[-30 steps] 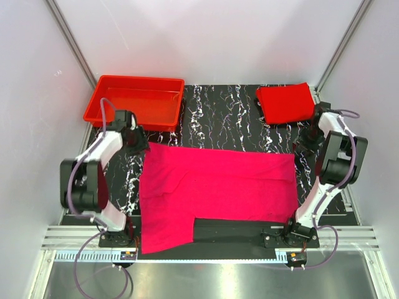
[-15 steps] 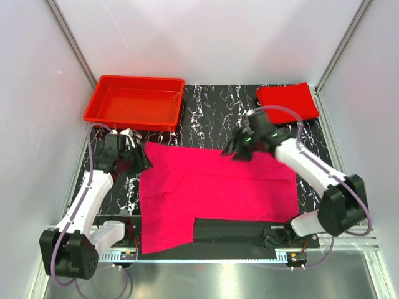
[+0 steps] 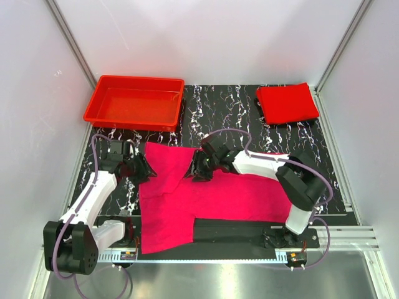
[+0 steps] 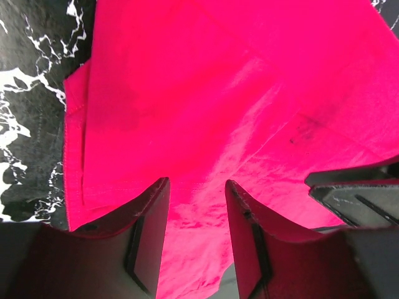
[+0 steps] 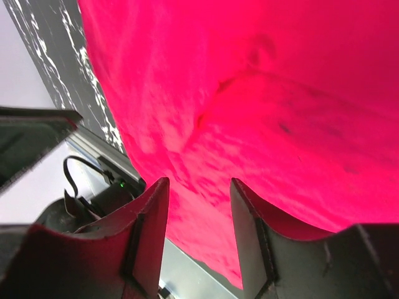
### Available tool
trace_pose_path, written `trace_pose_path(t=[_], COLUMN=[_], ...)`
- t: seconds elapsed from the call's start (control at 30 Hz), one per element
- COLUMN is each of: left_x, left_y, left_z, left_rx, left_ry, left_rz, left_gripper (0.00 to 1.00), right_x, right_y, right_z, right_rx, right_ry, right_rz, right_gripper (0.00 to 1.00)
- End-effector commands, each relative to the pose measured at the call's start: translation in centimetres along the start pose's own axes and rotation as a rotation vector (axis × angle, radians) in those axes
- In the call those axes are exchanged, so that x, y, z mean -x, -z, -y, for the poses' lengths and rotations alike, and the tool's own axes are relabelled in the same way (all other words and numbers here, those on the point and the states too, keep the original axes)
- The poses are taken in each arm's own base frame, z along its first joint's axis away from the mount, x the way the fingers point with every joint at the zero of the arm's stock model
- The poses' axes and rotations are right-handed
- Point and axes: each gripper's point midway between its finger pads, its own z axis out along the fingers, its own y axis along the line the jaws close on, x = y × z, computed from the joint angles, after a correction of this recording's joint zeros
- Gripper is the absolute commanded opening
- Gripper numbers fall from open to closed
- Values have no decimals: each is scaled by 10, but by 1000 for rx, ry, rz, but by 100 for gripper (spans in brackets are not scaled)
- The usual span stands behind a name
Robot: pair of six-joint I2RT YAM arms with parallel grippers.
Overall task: Fold and stack the t-shirts
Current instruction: Fold the tshirt
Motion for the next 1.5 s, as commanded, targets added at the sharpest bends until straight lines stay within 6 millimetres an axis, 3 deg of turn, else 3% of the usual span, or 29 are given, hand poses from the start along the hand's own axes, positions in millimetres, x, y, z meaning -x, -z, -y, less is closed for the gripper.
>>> trace_pose_path(t=[0.0,0.2,0.47,0.73,1.03,1.23,1.33,1.47], left_x=[6,-6,12,11,16,25,27,27], left_y=[-1,-12,-3,-2,4,15,18,18], left_z=[12,7,4,2,0,-1,0,-1], left_rx=[-57,-48,-2,9,26,52,53,57], left_ry=[26,66,39,24,3,-19,-20,-14], left_rz=[21,-41,17,18,43,88,100,98], left_gripper=[45,45,43,42,42,42,42,42], right_x=[14,12,11,15,22,37,51,62], right_y=[-11,-32,-55,-68,-72,-55,-61,-68], right_z=[-27,-25,-29,-38,-66,-123,-131,-127], right_rx=[70,79,131,169,250,413,410,407], right_ry=[9,8,2,-19,-40,-108,-108,-143], right_rz=[51,26,-8,-24,-38,-54,-62,-102], right_gripper=[51,50,52,50,50,51,54,55])
